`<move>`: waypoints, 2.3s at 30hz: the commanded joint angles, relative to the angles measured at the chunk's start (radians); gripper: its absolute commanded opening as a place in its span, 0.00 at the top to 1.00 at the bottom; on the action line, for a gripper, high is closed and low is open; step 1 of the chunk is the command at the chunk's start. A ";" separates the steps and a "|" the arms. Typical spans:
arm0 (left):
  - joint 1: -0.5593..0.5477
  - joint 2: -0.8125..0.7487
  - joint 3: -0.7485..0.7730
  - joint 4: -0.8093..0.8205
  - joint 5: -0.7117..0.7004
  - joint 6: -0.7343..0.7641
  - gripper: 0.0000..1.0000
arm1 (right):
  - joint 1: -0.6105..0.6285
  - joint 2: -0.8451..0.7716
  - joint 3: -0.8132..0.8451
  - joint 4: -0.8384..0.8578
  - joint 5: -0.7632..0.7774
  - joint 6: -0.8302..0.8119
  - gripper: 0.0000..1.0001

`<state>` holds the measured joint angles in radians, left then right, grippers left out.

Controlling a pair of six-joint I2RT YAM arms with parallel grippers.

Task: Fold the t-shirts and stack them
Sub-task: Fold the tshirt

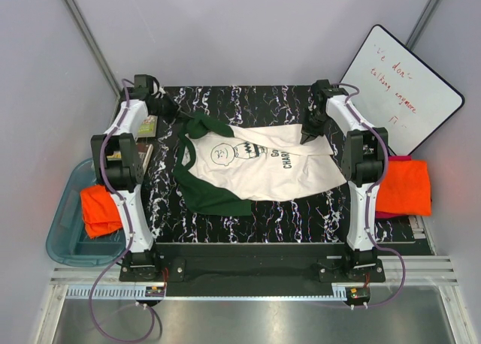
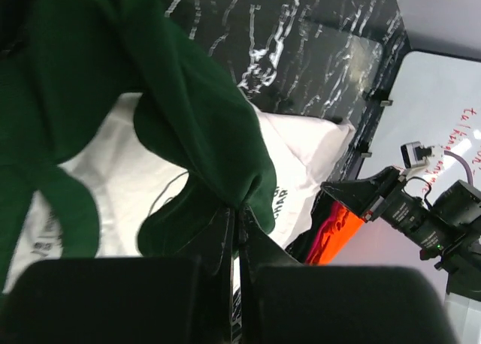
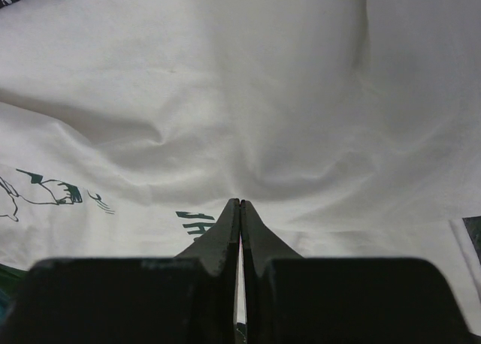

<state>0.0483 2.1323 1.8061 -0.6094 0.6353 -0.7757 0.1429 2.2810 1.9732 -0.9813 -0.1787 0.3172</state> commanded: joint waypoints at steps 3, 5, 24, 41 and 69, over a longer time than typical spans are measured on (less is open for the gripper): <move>-0.005 -0.113 0.009 -0.061 0.081 0.041 1.00 | -0.002 -0.046 -0.017 0.024 -0.034 -0.015 0.95; -0.004 -0.135 0.021 -0.064 0.139 0.021 1.00 | -0.002 -0.041 -0.017 0.027 -0.041 -0.012 0.95; 0.007 -0.442 -0.487 -0.108 0.179 -0.016 0.90 | -0.002 -0.025 -0.050 0.041 -0.056 -0.017 0.94; 0.009 0.114 0.042 0.447 0.259 -0.471 0.71 | 0.000 -0.067 -0.140 0.059 -0.054 -0.013 0.93; -0.240 0.271 0.494 -0.309 -0.385 0.308 0.06 | 0.000 -0.098 -0.204 0.070 -0.065 -0.026 0.93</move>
<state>-0.1383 2.3531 2.3013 -0.7559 0.4850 -0.6170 0.1429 2.2539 1.7832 -0.9085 -0.2310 0.3103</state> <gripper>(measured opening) 0.940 0.069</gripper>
